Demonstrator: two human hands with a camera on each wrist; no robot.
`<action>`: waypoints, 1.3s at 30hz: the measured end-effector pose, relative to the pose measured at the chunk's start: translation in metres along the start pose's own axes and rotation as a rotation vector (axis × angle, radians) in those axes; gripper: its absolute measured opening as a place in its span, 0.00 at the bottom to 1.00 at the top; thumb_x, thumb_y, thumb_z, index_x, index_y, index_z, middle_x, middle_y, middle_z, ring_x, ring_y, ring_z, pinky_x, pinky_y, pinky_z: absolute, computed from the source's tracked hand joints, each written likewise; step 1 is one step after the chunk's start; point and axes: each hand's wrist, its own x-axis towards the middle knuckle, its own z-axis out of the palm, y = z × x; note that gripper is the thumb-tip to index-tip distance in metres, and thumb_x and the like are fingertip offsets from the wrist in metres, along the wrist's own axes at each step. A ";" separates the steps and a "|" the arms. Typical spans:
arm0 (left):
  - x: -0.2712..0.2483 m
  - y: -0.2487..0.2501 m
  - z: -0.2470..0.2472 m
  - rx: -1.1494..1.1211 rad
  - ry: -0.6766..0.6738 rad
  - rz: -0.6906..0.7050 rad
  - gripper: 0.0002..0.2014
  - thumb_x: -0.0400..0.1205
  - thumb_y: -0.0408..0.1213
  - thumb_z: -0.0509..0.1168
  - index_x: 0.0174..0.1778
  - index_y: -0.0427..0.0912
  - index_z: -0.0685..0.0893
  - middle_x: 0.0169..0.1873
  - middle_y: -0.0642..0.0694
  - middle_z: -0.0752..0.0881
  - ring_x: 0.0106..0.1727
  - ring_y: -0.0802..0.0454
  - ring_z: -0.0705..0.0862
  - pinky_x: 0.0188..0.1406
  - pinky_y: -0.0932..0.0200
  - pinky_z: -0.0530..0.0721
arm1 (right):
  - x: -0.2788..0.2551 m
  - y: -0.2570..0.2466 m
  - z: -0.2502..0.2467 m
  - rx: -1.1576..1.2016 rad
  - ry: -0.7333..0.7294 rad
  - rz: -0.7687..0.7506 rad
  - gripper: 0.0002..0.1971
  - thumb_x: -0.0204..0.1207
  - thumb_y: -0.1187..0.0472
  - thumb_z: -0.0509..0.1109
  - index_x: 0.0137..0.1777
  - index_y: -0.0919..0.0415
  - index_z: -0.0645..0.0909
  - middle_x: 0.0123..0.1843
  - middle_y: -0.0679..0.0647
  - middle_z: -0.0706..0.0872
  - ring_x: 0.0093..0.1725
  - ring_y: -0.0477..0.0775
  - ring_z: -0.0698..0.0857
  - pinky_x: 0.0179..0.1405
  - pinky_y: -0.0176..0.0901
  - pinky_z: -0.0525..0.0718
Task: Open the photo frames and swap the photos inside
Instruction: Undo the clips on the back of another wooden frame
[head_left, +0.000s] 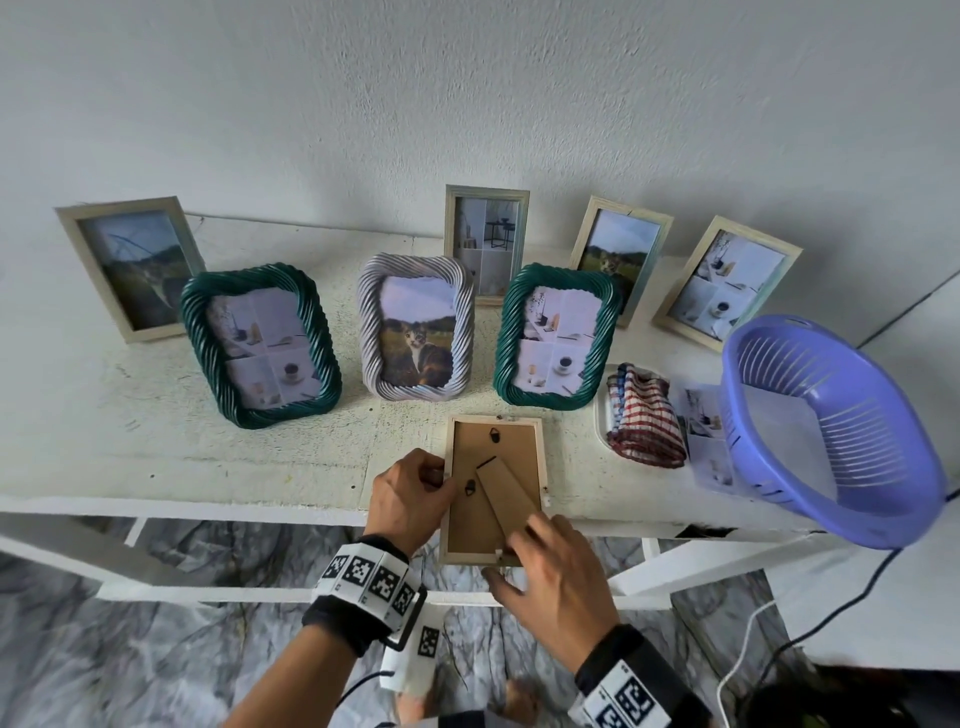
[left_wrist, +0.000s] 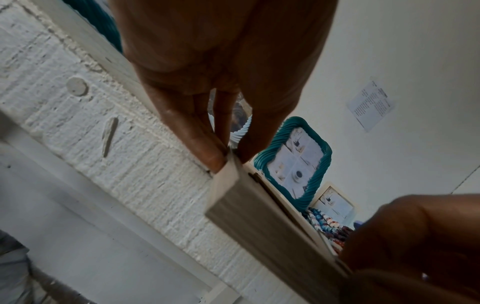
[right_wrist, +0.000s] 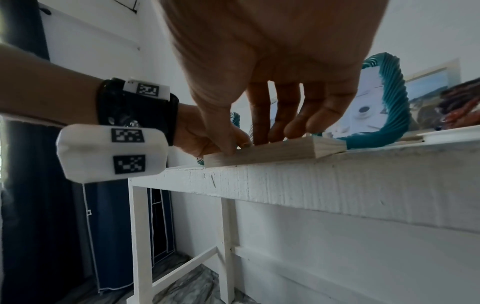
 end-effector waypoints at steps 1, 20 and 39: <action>0.000 0.000 0.000 0.005 0.001 -0.001 0.09 0.74 0.40 0.75 0.47 0.43 0.87 0.38 0.51 0.88 0.43 0.52 0.87 0.50 0.56 0.86 | 0.000 -0.002 0.002 -0.012 0.011 0.021 0.15 0.63 0.41 0.79 0.40 0.50 0.83 0.45 0.47 0.84 0.40 0.46 0.83 0.38 0.40 0.86; 0.003 -0.006 0.002 -0.051 -0.015 -0.019 0.09 0.75 0.41 0.74 0.49 0.43 0.87 0.38 0.50 0.89 0.41 0.52 0.89 0.42 0.46 0.91 | 0.010 0.003 -0.009 0.026 0.055 -0.186 0.07 0.73 0.52 0.71 0.45 0.54 0.80 0.46 0.48 0.78 0.44 0.49 0.76 0.43 0.45 0.83; 0.015 0.006 0.000 -0.284 -0.066 -0.165 0.06 0.77 0.31 0.73 0.49 0.38 0.89 0.34 0.45 0.90 0.34 0.53 0.90 0.27 0.54 0.90 | 0.068 -0.009 -0.019 0.028 0.022 0.282 0.21 0.74 0.48 0.71 0.58 0.65 0.80 0.63 0.62 0.77 0.62 0.63 0.75 0.60 0.55 0.78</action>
